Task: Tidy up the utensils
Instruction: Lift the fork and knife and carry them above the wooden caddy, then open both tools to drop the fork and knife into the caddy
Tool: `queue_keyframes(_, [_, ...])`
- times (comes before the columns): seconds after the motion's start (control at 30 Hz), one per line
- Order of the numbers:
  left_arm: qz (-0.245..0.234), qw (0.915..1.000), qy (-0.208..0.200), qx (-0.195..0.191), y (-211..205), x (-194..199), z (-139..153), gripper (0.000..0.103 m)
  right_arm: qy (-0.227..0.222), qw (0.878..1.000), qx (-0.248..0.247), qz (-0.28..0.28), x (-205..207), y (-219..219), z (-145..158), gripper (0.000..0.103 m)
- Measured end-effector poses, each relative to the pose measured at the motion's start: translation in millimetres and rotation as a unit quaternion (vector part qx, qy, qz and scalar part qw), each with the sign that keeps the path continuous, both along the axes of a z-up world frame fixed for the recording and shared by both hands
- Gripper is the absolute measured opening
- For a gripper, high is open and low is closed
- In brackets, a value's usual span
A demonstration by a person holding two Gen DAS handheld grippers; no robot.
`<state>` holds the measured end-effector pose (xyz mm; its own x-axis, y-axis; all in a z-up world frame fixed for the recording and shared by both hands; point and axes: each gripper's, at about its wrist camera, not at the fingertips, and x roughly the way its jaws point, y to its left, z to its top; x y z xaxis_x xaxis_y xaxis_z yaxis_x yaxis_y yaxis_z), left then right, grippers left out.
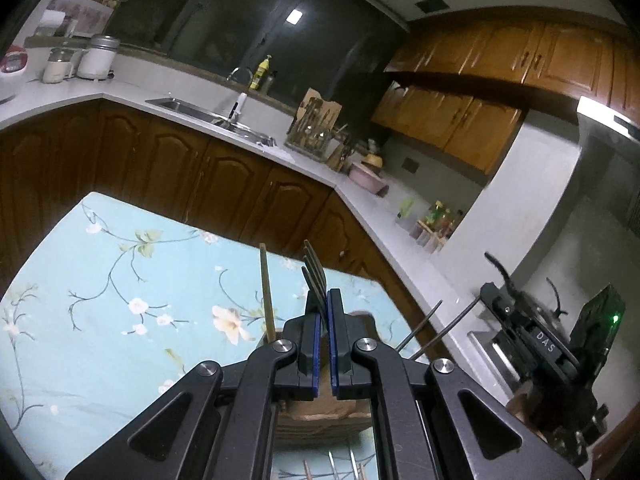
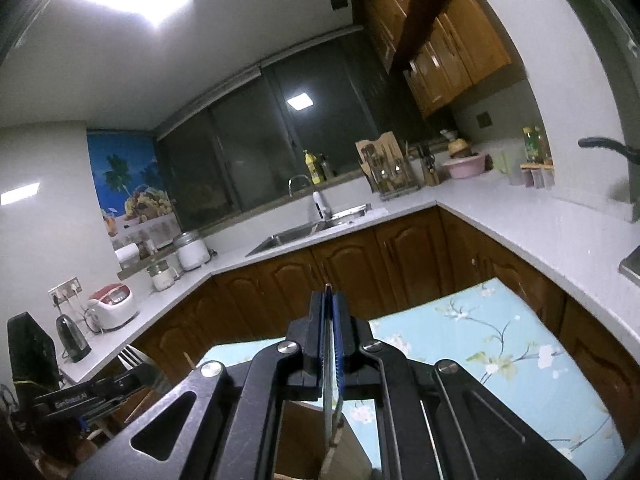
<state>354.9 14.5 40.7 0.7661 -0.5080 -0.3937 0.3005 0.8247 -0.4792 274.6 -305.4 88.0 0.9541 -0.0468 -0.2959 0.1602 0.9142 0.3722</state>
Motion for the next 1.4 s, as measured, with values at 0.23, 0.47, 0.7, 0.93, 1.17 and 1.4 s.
queue_keyframes(0.23, [-0.009, 0.9994, 0.033, 0.000, -7.4, 16.0, -17.4, 0.001, 0.021, 1.000, 0.012, 0.011, 7.4, 0.3, -17.1, 0.004])
queue_keyframes(0.47, [-0.002, 0.9988, 0.048, 0.009, -5.5, 28.0, -29.5, 0.003, 0.042, 0.999, 0.019, 0.018, 6.6, 3.6, -33.6, 0.004])
queue_keyframes(0.7, [0.002, 0.9987, 0.043, 0.028, -12.6, 30.9, -24.4, 0.004, 0.047, 0.999, 0.019, 0.020, 5.6, 5.2, -32.4, 0.004])
queue_keyframes(0.93, [0.004, 0.9982, 0.051, 0.031, -11.3, 28.6, -26.2, 0.015, 0.057, 0.998, 0.028, 0.021, 11.7, 5.3, -32.8, 0.009])
queue_keyframes(1.17, [0.011, 0.9986, 0.043, 0.030, -7.1, 21.3, -23.2, 0.046, 0.068, 0.997, 0.034, 0.023, 15.7, 1.6, -36.1, 0.016])
queue_keyframes(1.4, [0.019, 0.9984, 0.041, 0.035, -5.5, 12.9, -20.0, 0.063, 0.065, 0.997, 0.045, 0.026, 11.5, 0.0, -37.6, 0.055])
